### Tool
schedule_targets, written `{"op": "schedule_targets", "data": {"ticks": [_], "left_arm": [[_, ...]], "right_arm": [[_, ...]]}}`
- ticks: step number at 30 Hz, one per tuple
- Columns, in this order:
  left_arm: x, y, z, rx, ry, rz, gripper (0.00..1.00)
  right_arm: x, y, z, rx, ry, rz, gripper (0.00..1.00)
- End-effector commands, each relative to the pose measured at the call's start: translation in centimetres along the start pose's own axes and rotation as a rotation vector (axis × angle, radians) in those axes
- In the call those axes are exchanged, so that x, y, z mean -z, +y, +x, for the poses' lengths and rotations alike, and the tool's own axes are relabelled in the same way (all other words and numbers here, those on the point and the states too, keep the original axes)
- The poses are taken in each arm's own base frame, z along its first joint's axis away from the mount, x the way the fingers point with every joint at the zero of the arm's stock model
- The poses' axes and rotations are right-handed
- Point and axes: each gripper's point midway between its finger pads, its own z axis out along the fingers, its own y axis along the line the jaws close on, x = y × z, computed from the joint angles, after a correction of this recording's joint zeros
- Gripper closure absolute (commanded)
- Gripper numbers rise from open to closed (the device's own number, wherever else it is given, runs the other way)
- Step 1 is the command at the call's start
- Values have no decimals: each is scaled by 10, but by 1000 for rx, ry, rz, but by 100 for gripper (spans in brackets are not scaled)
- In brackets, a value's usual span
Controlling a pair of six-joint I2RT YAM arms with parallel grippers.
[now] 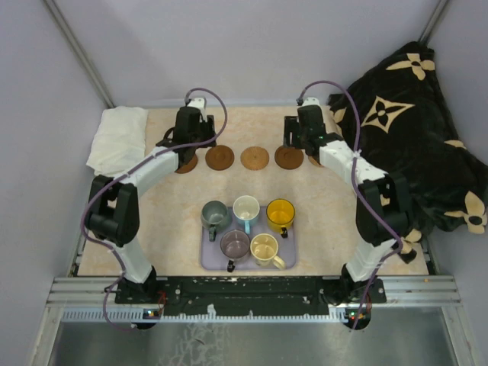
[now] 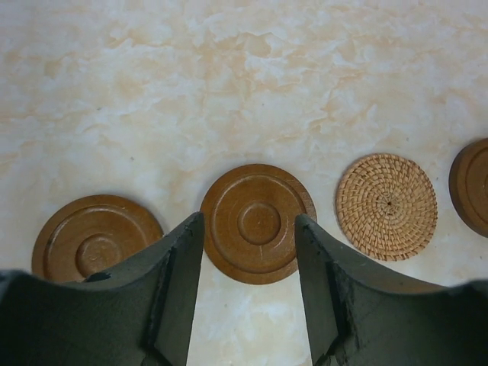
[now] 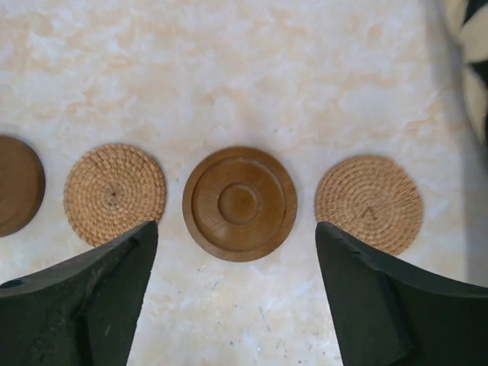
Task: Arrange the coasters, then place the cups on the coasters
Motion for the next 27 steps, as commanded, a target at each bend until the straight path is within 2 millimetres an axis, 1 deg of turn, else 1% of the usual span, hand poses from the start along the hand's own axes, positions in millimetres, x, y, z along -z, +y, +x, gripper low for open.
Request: {"op": "schedule_targets", "data": {"ticks": [1, 2, 5, 8, 11, 13, 15, 18, 19, 21, 23, 27], "left_arm": [[31, 9, -25, 9, -86, -39, 42], [42, 11, -30, 15, -103, -48, 42], [65, 21, -30, 55, -134, -79, 42], [88, 27, -29, 85, -172, -90, 38], [108, 36, -28, 105, -200, -108, 34], [119, 41, -26, 108, -204, -125, 31], [129, 46, -25, 104, -205, -145, 29], [142, 54, -19, 98, -205, -170, 29], [145, 56, -16, 100, -203, -174, 29], [152, 59, -11, 111, -205, -177, 28], [158, 60, -5, 119, -203, -176, 28], [166, 66, 12, 126, -181, -184, 28]], "right_arm": [[44, 0, -64, -3, -205, -5, 5], [51, -2, -70, -12, -225, 2, 2], [74, -6, -89, -62, -295, -13, 1], [93, -2, -102, -102, -351, -83, 1], [105, -3, -104, -112, -355, -104, 1], [112, -4, -99, -112, -354, -108, 1], [113, -7, -89, -149, -344, -134, 1], [109, -19, -63, -306, -301, -231, 1], [108, -21, -50, -345, -277, -256, 1], [108, -25, -29, -359, -254, -254, 1], [114, -27, -12, -358, -235, -248, 3], [133, -40, 17, -328, -215, -171, 10]]}}
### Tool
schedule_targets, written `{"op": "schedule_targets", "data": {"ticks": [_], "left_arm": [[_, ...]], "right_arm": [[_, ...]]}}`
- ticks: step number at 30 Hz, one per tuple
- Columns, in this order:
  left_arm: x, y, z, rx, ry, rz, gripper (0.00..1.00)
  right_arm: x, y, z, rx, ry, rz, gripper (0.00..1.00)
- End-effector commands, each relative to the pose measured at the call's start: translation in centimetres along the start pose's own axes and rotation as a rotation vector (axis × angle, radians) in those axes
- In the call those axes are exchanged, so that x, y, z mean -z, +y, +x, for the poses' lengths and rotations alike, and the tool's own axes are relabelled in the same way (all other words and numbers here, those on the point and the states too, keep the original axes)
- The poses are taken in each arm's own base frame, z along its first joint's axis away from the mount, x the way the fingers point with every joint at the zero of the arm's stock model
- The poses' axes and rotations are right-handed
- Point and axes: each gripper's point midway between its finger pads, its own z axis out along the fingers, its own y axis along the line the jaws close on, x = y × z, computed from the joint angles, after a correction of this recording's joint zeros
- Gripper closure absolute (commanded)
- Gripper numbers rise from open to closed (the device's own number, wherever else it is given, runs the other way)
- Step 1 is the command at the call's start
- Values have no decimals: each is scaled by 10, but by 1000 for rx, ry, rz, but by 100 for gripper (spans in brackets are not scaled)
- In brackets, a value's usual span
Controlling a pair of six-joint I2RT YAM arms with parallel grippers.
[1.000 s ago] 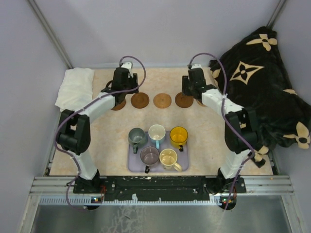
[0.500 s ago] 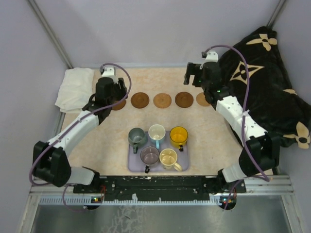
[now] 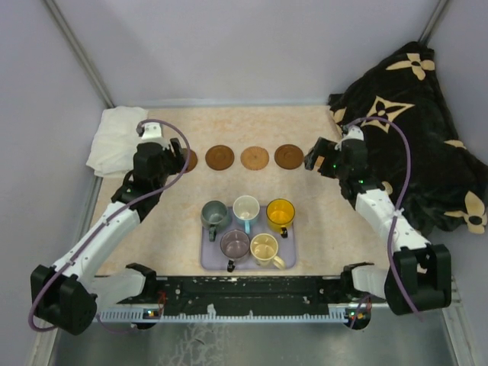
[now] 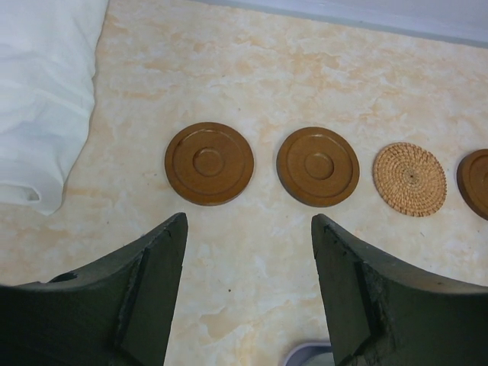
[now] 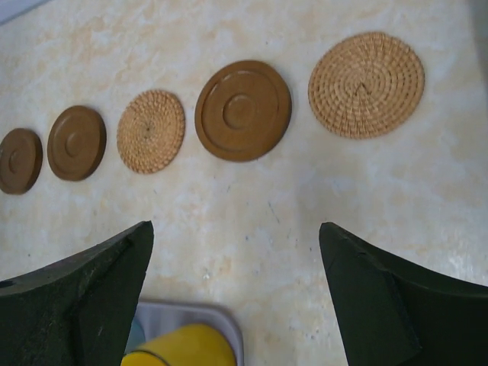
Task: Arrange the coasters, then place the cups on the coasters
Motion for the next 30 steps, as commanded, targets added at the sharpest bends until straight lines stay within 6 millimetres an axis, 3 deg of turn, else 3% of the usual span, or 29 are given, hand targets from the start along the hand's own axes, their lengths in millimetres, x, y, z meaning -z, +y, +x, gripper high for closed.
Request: {"op": "schedule_targets", "data": {"ticks": [1, 8, 14, 23, 30], "left_arm": [[12, 11, 18, 13, 30, -26, 28], [28, 19, 38, 64, 65, -33, 28], [35, 18, 48, 95, 92, -12, 29], [33, 22, 59, 88, 133, -37, 29], [34, 26, 64, 81, 147, -58, 29]], "right_arm": [[41, 15, -16, 28, -99, -40, 12], [100, 0, 27, 79, -67, 47, 19], [128, -5, 69, 43, 37, 67, 28], [132, 9, 109, 132, 156, 111, 33], [127, 41, 134, 191, 207, 82, 33]]}}
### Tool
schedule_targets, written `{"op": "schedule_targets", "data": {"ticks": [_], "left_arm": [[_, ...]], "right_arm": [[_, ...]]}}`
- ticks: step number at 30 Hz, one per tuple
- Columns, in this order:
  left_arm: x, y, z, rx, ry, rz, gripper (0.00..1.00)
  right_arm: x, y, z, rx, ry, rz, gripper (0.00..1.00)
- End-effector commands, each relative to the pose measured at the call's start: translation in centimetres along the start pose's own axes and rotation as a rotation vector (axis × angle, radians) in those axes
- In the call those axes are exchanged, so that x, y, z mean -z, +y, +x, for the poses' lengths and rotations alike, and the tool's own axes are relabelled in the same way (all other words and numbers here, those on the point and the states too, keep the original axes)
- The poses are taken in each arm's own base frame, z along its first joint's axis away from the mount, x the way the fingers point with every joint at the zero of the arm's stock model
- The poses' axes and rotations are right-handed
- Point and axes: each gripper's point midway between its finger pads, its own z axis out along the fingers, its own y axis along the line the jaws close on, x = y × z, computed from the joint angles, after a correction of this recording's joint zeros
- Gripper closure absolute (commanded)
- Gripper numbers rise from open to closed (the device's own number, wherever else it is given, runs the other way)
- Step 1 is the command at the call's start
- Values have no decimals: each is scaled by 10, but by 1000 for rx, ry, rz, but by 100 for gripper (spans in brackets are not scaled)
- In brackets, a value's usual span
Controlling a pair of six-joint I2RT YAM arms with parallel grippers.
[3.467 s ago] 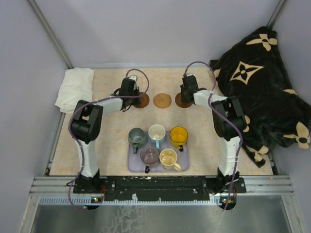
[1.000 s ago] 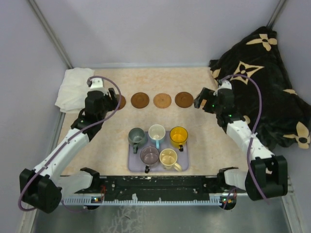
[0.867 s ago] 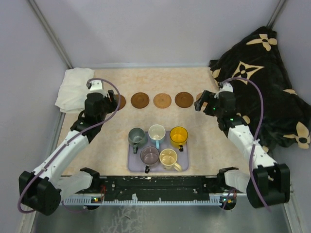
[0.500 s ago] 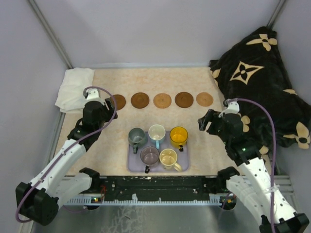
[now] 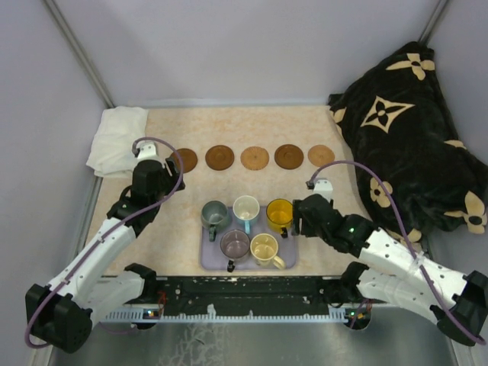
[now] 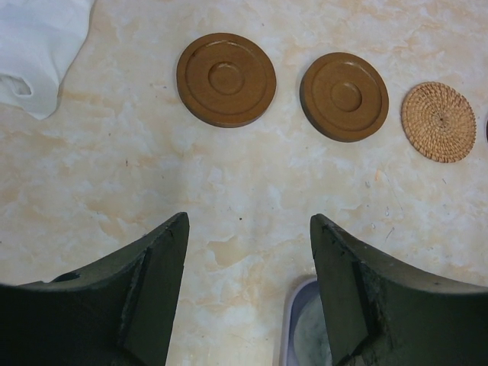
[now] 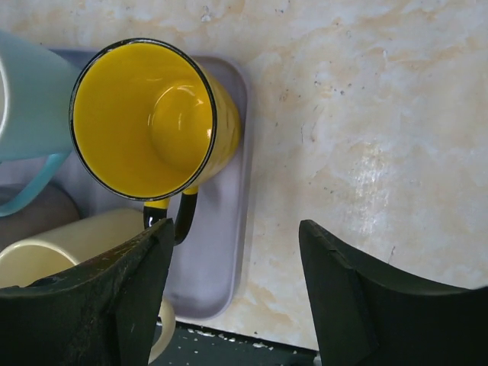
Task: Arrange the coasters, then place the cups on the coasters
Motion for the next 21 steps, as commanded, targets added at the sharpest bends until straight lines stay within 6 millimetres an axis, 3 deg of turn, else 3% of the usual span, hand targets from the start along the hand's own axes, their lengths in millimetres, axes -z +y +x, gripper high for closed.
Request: {"op": "schedule_targets", "data": {"ticks": [1, 12, 21], "left_arm": [[1, 2, 4, 2, 11, -11, 29], [-2, 7, 8, 1, 23, -46, 29], [-5, 4, 16, 9, 52, -33, 29]], "right_arm": [[5, 18, -27, -69, -82, -5, 33], [0, 51, -22, -32, -38, -107, 34], [-12, 71, -4, 45, 24, -127, 38]]}}
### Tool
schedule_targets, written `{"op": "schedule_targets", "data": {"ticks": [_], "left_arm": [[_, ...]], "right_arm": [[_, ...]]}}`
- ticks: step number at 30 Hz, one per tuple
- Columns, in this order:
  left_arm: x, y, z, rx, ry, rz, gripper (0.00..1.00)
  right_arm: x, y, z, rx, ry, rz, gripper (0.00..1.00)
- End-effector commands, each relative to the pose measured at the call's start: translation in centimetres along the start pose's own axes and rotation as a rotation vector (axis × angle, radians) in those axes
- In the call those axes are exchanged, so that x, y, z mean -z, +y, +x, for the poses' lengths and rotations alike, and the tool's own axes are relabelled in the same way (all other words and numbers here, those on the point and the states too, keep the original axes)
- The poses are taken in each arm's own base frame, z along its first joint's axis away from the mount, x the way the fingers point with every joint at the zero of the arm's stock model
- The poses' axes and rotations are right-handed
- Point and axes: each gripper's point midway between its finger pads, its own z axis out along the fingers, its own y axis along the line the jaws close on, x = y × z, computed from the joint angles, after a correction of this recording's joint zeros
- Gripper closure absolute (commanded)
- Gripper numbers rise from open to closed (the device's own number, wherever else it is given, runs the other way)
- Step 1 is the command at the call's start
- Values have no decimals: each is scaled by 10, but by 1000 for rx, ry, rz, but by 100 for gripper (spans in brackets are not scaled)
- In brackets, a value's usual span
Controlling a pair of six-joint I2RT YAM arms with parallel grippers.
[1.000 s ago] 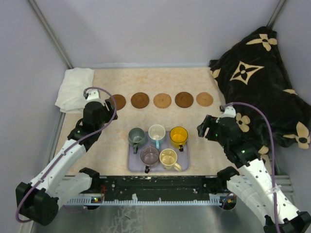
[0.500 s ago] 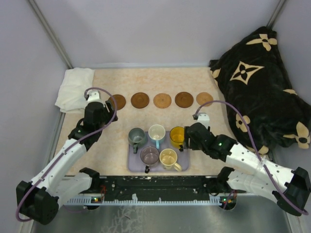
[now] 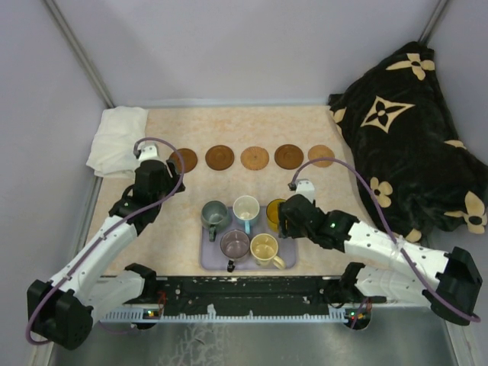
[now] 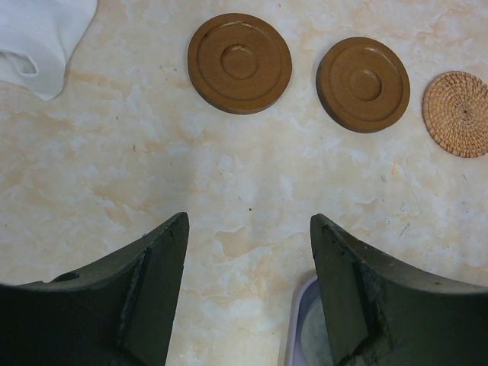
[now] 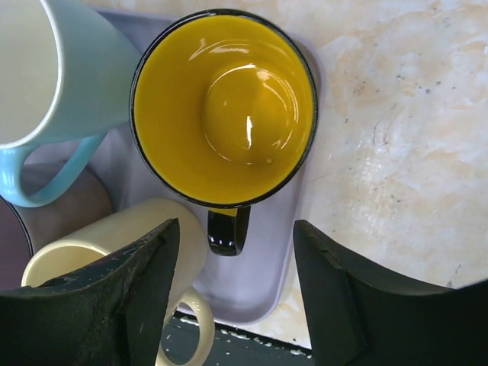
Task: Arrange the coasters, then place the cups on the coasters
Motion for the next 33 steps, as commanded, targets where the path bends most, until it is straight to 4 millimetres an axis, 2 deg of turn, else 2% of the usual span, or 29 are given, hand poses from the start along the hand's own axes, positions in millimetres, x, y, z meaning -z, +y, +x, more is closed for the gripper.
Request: {"op": "schedule_targets", "data": {"ticks": [1, 6, 14, 24, 30, 33], "left_arm": [[-2, -3, 5, 7, 16, 10, 29], [-5, -5, 10, 8, 36, 13, 29], [-8, -8, 16, 13, 51, 28, 29], [-10, -9, 20, 11, 63, 34, 29], [-9, -8, 21, 17, 62, 32, 29], [-9, -8, 21, 17, 61, 33, 29]], "right_arm": [[3, 28, -20, -5, -45, -70, 39], [-4, 30, -14, 9, -14, -62, 42], [-24, 20, 0, 40, 43, 33, 46], [-35, 17, -1, 46, 51, 97, 55], [-38, 13, 5, 42, 68, 118, 72], [-38, 10, 6, 40, 67, 134, 87]]}}
